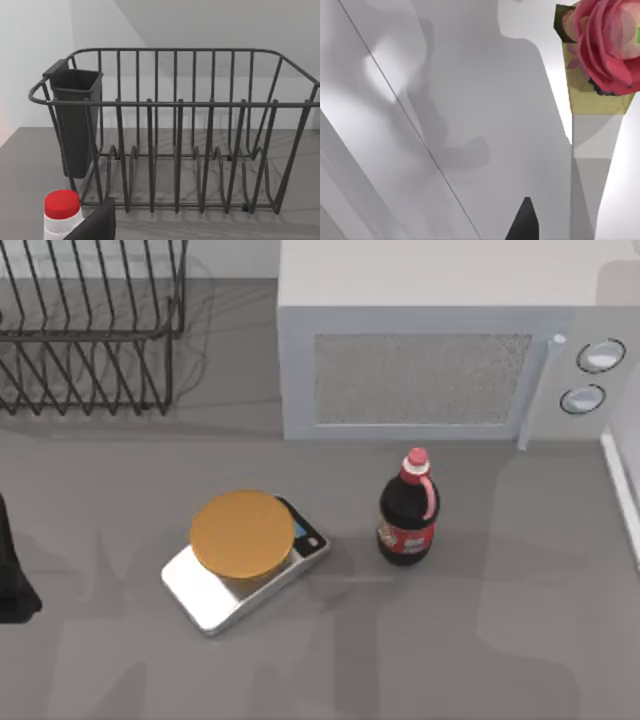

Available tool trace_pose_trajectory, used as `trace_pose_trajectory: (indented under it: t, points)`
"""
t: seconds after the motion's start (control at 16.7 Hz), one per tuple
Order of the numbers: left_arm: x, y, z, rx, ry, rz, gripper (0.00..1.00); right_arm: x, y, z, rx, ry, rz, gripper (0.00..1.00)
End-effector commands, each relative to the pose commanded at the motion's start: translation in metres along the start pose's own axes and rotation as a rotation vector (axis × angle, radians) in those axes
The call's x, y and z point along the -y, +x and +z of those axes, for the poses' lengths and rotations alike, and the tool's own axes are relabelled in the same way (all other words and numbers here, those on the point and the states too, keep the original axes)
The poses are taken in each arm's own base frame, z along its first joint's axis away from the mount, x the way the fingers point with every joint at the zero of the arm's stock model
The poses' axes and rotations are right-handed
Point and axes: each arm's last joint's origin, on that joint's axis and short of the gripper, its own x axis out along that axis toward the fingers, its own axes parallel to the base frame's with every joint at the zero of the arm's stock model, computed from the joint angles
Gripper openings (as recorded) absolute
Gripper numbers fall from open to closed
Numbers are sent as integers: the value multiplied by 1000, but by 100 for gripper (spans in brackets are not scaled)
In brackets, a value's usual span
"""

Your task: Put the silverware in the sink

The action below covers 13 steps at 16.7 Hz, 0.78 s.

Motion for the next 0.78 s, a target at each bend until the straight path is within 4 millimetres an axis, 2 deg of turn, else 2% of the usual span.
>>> trace_pose_trajectory:
  t: [0.42,0.78]
  points:
    - [0,0,0,0,0,0,100,0,0,0,0,0,0,98]
    - [0,0,0,0,0,0,100,0,0,0,0,0,0,100]
